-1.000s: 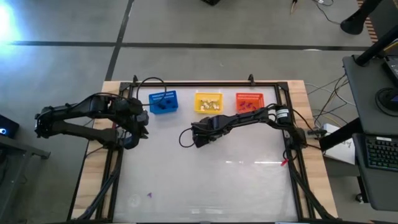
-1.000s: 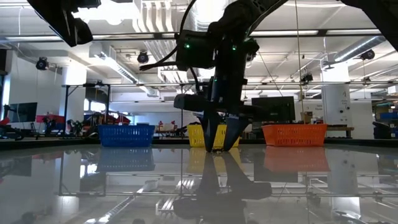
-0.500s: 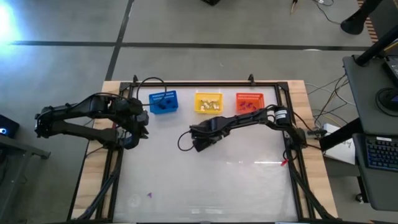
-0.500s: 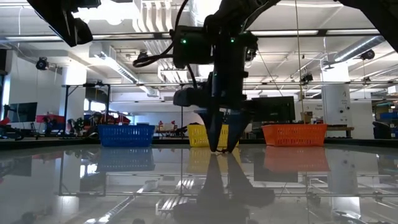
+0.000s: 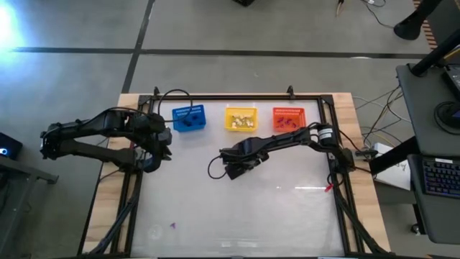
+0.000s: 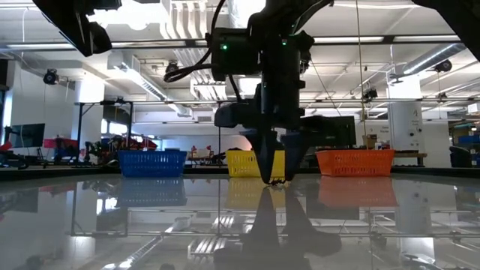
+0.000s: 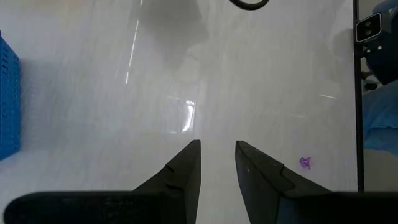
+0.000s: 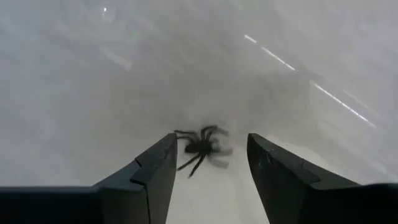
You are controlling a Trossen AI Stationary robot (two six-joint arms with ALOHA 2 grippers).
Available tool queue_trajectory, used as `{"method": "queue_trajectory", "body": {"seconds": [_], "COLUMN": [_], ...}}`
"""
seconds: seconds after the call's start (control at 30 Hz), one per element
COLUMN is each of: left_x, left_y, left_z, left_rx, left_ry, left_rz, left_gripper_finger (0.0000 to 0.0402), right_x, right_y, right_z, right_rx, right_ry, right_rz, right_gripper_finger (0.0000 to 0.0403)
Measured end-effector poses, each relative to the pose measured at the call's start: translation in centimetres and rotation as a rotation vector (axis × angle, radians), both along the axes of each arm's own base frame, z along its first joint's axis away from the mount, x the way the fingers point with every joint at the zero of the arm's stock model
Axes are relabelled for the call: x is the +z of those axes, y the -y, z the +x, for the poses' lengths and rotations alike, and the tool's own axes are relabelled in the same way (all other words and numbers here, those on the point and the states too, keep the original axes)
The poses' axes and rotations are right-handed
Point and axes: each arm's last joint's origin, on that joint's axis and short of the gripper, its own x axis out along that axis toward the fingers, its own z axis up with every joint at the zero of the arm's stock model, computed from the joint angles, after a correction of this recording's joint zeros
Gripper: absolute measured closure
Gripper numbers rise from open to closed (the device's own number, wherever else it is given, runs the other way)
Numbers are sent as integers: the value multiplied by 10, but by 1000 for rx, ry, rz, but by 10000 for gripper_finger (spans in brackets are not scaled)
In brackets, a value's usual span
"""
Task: Sort Halloween decoration
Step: Put the black spider toy into the blue basket
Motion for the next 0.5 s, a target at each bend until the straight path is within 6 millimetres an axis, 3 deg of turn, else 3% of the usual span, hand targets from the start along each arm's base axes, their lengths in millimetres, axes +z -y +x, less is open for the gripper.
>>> {"method": "queue_trajectory", "body": {"seconds": [0.5], "left_x": [0], "left_y": [0], "left_z": [1], "left_rx": [1], "left_ry": [8], "left_rz": [9], "left_gripper_finger": [319], "right_x": [-13], "right_y": [1], "right_z": [-5], "right_rx": [6], "right_ry": [3], "right_rz": [-36], "right_gripper_finger": [228]}}
